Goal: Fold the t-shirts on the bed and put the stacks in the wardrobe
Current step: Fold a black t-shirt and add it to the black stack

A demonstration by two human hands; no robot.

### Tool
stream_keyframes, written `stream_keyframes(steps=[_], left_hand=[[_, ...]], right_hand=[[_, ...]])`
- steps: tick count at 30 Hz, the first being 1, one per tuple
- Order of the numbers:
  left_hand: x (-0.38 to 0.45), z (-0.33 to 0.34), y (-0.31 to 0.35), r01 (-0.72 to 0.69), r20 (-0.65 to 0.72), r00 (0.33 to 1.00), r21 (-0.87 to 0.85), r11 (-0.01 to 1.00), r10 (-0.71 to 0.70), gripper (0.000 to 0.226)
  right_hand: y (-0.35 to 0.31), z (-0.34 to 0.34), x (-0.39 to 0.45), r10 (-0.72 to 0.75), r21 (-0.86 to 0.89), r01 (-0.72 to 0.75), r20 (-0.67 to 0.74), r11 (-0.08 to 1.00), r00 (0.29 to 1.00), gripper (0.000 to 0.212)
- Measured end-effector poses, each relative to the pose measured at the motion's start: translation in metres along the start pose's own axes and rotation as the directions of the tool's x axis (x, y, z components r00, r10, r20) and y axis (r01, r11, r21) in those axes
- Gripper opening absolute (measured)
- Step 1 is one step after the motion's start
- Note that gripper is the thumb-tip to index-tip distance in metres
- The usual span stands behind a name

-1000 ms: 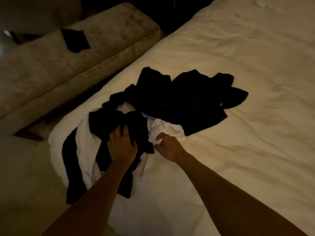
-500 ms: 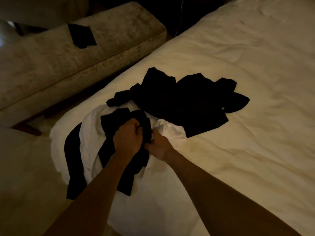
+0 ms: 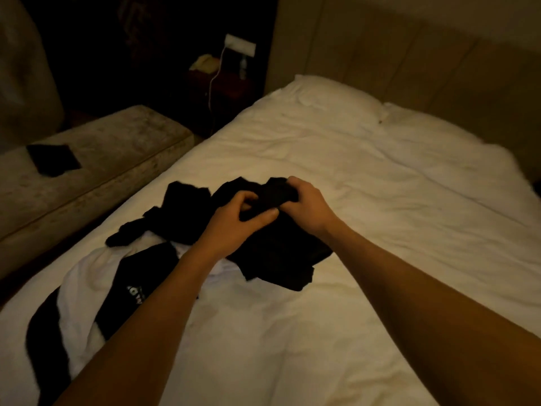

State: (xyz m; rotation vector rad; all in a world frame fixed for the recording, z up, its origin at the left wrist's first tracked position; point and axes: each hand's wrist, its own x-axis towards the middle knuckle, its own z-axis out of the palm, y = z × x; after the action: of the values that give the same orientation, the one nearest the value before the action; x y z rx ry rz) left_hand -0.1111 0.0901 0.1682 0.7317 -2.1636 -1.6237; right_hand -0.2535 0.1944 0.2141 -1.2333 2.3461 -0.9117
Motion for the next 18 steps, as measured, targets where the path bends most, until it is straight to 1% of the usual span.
stream_keyframes(steps=[1, 2, 3, 5, 6, 8, 9, 11, 13, 15, 18], left_hand=[[-0.006, 0.008, 0.009, -0.039, 0.072, 0.997, 0.043, 0.998, 0.035, 0.044], [-0.012, 0.017, 0.019, -0.089, 0.124, 0.989, 0.072, 0.993, 0.080, 0.043], [-0.017, 0.025, 0.028, -0.137, 0.148, 0.981, 0.093, 0.986, 0.123, 0.037], [-0.027, 0.040, 0.048, -0.186, 0.143, 0.975, 0.120, 0.975, 0.168, 0.018], [-0.030, 0.047, 0.059, -0.194, 0.145, 0.974, 0.135, 0.972, 0.174, 0.011], [-0.035, 0.057, 0.081, -0.204, 0.170, 0.971, 0.203, 0.958, 0.170, 0.014], [-0.036, 0.061, 0.092, -0.209, 0.180, 0.969, 0.229, 0.951, 0.169, 0.014], [-0.036, 0.068, 0.111, -0.222, 0.182, 0.966, 0.228, 0.948, 0.182, 0.021], [-0.040, 0.076, 0.132, -0.254, 0.166, 0.961, 0.233, 0.939, 0.219, 0.024], [-0.045, 0.085, 0.152, -0.318, 0.166, 0.945, 0.273, 0.908, 0.281, 0.022], [-0.054, 0.100, 0.179, -0.403, 0.146, 0.915, 0.354, 0.844, 0.376, 0.016]], right_hand=[[-0.001, -0.022, -0.011, 0.014, 0.001, -0.014, -0.045, 1.000, 0.999, 0.018], [-0.002, -0.044, -0.021, 0.026, 0.005, -0.026, -0.088, 1.000, 0.996, 0.021], [-0.003, -0.066, -0.033, 0.043, -0.003, -0.044, -0.122, 0.999, 0.992, 0.022], [0.000, -0.106, -0.059, 0.105, -0.014, -0.108, -0.154, 0.994, 0.982, 0.025], [0.003, -0.125, -0.073, 0.147, 0.009, -0.147, -0.148, 0.989, 0.978, 0.030], [0.010, -0.159, -0.103, 0.211, 0.037, -0.208, -0.109, 0.977, 0.971, 0.036], [0.013, -0.174, -0.118, 0.227, 0.013, -0.227, -0.089, 0.974, 0.970, 0.037], [0.017, -0.199, -0.144, 0.255, -0.021, -0.256, -0.044, 0.967, 0.966, 0.033], [0.022, -0.219, -0.172, 0.265, -0.004, -0.265, -0.027, 0.964, 0.964, 0.027], [0.030, -0.231, -0.196, 0.291, 0.070, -0.288, -0.047, 0.955, 0.956, 0.024], [0.037, -0.240, -0.223, 0.332, 0.206, -0.313, -0.067, 0.927, 0.941, 0.029]])
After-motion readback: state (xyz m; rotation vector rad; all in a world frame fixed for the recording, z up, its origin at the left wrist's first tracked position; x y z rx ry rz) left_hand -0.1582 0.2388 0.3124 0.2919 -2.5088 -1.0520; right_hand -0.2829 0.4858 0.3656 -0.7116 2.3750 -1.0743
